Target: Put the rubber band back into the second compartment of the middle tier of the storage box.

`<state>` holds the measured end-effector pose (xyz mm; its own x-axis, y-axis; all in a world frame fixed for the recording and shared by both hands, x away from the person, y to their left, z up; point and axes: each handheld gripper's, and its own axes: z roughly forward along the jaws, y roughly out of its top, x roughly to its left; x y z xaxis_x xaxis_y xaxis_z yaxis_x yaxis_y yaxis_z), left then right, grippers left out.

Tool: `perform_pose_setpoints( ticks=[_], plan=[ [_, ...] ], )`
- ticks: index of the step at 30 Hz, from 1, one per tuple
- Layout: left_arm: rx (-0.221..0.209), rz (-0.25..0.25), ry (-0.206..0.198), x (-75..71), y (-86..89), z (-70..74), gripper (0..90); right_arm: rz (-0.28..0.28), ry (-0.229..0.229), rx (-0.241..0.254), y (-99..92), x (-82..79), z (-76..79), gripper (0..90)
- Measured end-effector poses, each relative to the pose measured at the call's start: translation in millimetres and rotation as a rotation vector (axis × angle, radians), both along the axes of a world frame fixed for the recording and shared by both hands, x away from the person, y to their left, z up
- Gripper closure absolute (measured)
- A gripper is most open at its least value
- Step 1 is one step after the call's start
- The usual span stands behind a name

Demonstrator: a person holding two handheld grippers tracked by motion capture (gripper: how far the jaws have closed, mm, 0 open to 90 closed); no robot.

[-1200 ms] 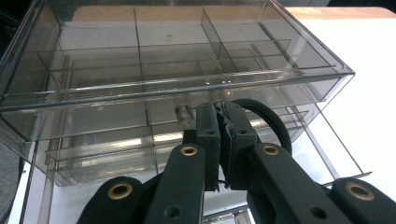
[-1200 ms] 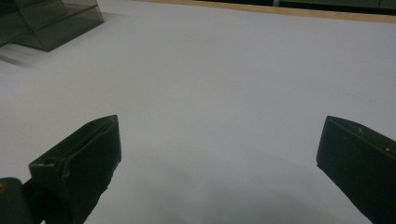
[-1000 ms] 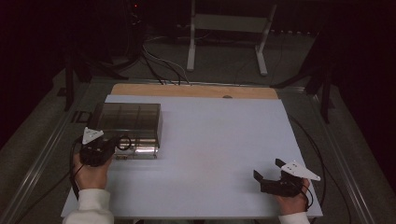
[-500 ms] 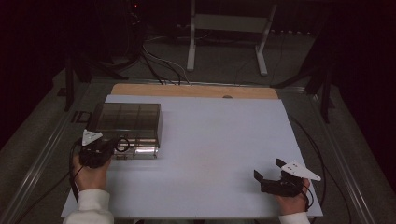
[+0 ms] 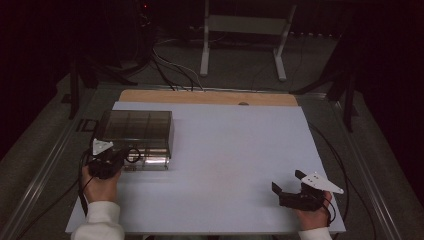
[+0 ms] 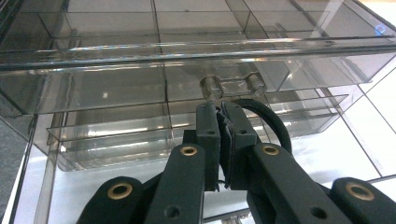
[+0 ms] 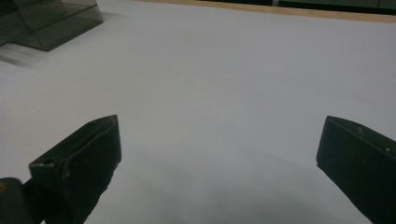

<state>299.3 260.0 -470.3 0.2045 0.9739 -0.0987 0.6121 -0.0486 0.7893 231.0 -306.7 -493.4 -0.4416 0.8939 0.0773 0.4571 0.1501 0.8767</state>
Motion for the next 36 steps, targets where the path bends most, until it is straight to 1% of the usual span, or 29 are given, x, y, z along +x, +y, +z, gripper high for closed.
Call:
perform_pose_setpoints(
  ticks=[9,15,21,28,30,31,33,35,36],
  plan=[
    [0.008,-0.001,-0.005,1.3,-2.1,-1.0,87.4,0.002,0.001,0.0,0.7,0.0,0.2,0.0],
    [0.012,-0.004,0.002,0.4,-3.3,-4.2,87.2,0.002,0.001,-0.001,0.9,0.1,0.1,0.0],
    [0.036,-0.004,0.018,2.0,-5.0,-6.9,87.1,0.002,0.001,-0.001,1.3,0.4,-0.2,0.0],
    [0.043,0.005,0.035,2.9,-3.8,-9.1,86.0,0.003,0.001,0.0,1.1,0.4,-0.2,0.0],
    [0.042,0.014,0.036,3.2,-3.5,-9.5,82.7,0.003,0.002,0.0,1.3,0.4,-0.2,0.0],
    [0.037,0.02,0.033,3.0,-3.1,-9.2,79.3,0.003,0.002,0.0,1.3,0.4,-0.2,0.0],
    [0.024,0.034,0.024,2.5,-2.0,-8.3,67.9,0.003,0.002,0.0,1.3,0.4,-0.2,0.0],
    [0.002,0.036,0.01,1.2,-0.7,-6.9,60.3,0.003,0.001,0.001,1.2,0.6,-0.3,0.0],
    [-0.007,0.038,0.01,0.6,0.0,-6.0,58.6,0.004,0.002,0.001,1.2,0.6,-0.3,0.0]
  ],
)
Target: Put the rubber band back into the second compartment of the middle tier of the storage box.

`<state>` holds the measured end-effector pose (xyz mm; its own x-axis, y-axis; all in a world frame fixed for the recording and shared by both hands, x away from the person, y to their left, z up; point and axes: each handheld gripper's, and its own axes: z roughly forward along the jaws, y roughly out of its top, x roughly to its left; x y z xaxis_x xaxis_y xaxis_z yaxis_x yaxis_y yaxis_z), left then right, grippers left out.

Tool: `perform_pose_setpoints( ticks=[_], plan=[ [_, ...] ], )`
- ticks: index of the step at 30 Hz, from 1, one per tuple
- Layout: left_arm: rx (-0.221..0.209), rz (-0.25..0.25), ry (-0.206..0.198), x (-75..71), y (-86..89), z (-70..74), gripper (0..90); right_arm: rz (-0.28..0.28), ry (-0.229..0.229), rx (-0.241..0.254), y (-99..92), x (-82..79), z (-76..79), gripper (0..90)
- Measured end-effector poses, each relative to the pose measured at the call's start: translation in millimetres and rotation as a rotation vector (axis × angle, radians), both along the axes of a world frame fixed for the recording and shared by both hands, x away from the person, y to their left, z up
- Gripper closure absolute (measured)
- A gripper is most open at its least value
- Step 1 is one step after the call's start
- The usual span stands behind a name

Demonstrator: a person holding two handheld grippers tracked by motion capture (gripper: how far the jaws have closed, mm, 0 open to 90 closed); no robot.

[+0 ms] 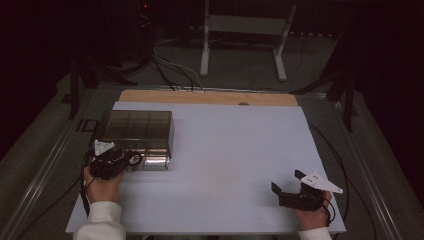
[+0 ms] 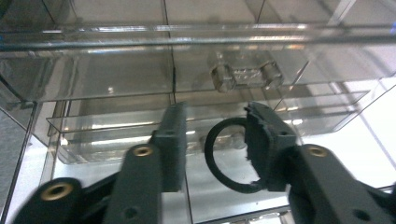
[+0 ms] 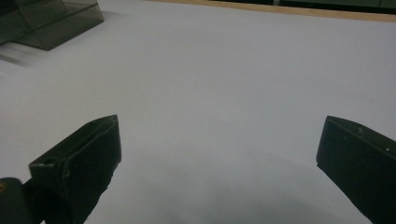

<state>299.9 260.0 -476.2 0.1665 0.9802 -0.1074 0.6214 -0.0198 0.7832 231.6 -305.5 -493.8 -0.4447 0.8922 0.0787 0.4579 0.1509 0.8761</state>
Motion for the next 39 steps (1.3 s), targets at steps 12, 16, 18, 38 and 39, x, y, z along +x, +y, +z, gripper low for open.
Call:
perform_pose_setpoints(
  ticks=[12,16,18,38,39],
  plan=[
    [-0.06,0.011,-0.065,-6.9,4.7,9.1,52.1,0.0,0.001,-0.002,0.1,-0.1,0.0,0.0],
    [-0.052,0.026,-0.077,-8.6,4.4,12.7,39.2,-0.001,0.002,-0.002,-0.1,-0.1,-0.1,0.0],
    [-0.047,0.025,-0.087,-9.5,3.6,13.8,34.2,-0.001,0.002,-0.002,0.0,-0.1,-0.1,0.0],
    [-0.028,-0.122,-0.168,-19.9,-20.6,25.6,0.7,0.0,0.003,-0.004,0.1,0.0,-0.3,0.0],
    [-0.029,-0.133,-0.176,-20.5,-22.1,26.0,0.7,-0.001,0.003,-0.004,0.1,0.0,-0.3,0.0]
  ],
)
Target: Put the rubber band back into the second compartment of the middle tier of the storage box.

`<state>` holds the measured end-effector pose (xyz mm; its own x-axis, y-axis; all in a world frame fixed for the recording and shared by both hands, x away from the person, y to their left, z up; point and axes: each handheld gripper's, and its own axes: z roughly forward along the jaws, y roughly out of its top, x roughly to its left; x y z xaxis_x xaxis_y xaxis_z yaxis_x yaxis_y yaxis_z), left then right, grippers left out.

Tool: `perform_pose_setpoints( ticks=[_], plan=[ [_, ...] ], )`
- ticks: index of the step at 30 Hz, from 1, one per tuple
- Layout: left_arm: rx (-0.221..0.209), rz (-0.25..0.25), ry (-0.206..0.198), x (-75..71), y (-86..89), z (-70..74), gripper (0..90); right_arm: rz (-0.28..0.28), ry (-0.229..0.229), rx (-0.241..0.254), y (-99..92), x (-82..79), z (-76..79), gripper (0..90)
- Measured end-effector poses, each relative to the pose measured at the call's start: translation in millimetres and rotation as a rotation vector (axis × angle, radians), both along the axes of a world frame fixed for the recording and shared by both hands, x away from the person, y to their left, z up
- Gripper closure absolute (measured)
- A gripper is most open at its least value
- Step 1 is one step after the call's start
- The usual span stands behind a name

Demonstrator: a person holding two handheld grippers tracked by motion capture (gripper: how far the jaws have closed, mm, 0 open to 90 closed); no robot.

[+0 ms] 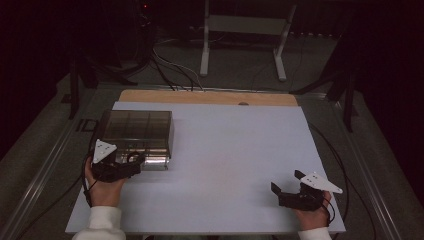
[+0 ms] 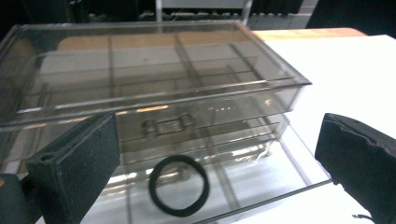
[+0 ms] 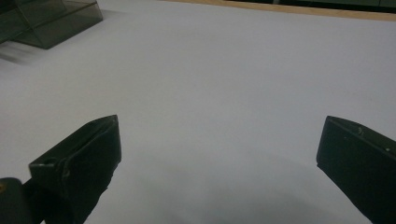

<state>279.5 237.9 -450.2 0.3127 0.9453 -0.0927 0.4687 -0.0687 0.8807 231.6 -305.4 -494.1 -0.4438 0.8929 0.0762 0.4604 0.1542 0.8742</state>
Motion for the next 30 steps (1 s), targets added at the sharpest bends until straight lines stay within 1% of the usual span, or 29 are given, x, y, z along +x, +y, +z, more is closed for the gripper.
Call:
perform_pose_setpoints(
  ticks=[4,8,11,14,18,21,28,30],
  plan=[
    [0.01,-0.03,-0.032,-2.5,-6.8,2.2,0.7,0.0,0.0,0.0,0.0,0.0,0.0,0.0],
    [0.017,-0.065,-0.053,-5.4,-12.4,3.5,0.7,0.0,-0.001,0.0,0.0,0.0,0.0,0.0],
    [0.018,-0.09,-0.053,-6.5,-16.1,2.8,0.3,0.001,-0.001,0.001,0.1,0.0,0.0,0.0],
    [0.041,-0.113,-0.049,-8.1,-20.0,0.9,0.3,0.0,-0.002,0.001,0.3,0.0,0.0,0.0],
    [0.062,-0.138,-0.059,-11.2,-26.0,-2.7,0.2,0.001,-0.002,0.0,0.5,0.0,-0.1,0.0],
    [0.079,-0.158,-0.073,-13.6,-30.0,-5.4,0.3,0.003,-0.004,0.001,0.7,0.0,-0.1,0.0],
    [0.094,-0.188,-0.1,-19.1,-36.4,-11.6,0.3,0.004,-0.006,0.003,0.6,-0.3,0.3,0.0],
    [0.088,-0.194,-0.106,-21.1,-36.2,-13.8,0.3,0.005,-0.008,0.004,0.6,-0.4,0.4,0.0]
  ],
)
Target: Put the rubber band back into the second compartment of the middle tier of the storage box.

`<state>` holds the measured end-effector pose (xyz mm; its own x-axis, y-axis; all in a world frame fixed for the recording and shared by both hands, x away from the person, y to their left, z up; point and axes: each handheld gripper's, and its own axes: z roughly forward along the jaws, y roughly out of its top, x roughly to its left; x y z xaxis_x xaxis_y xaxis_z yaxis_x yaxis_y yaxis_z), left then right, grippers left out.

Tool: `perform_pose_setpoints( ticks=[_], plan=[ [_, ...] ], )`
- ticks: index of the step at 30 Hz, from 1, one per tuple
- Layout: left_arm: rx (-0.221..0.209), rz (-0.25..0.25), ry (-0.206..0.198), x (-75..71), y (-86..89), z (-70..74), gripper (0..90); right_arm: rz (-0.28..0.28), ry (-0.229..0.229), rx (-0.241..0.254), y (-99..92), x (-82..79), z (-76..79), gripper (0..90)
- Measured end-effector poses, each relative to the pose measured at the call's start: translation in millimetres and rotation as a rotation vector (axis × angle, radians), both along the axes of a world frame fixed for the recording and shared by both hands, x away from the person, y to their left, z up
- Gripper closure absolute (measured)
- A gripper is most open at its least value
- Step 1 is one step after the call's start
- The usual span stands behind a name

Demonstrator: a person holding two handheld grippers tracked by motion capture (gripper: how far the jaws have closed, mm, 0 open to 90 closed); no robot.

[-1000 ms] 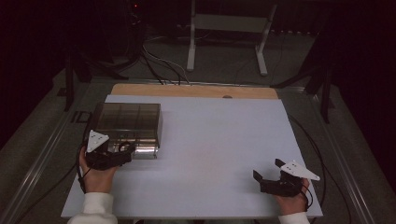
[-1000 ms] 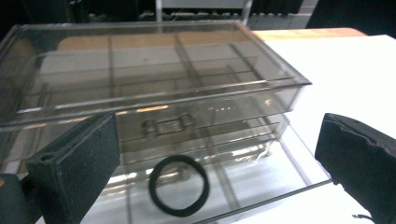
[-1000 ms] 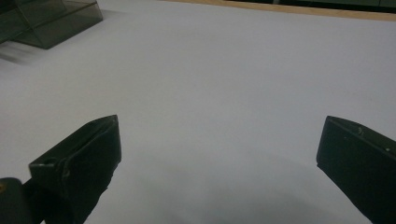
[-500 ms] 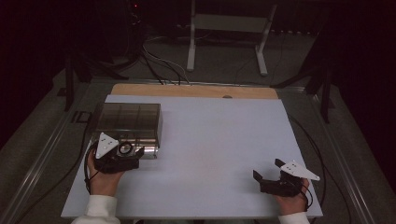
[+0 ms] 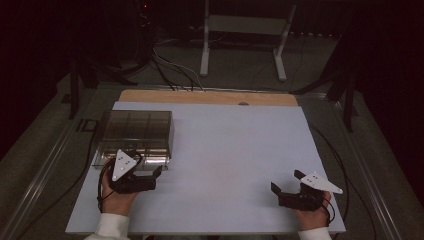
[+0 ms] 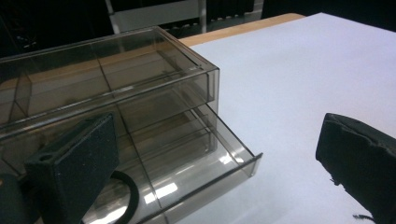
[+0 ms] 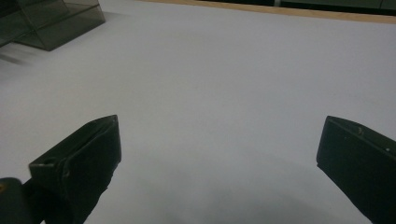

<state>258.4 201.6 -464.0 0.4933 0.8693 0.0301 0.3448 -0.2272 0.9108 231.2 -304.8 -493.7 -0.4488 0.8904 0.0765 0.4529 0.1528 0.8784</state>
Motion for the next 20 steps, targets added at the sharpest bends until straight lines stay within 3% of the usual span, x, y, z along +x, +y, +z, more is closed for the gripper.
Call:
perform_pose_setpoints(
  ticks=[20],
  plan=[
    [-0.032,0.031,-0.02,-13.2,10.4,-16.5,0.3,0.015,-0.026,0.001,2.0,-1.3,1.5,0.0]
  ],
)
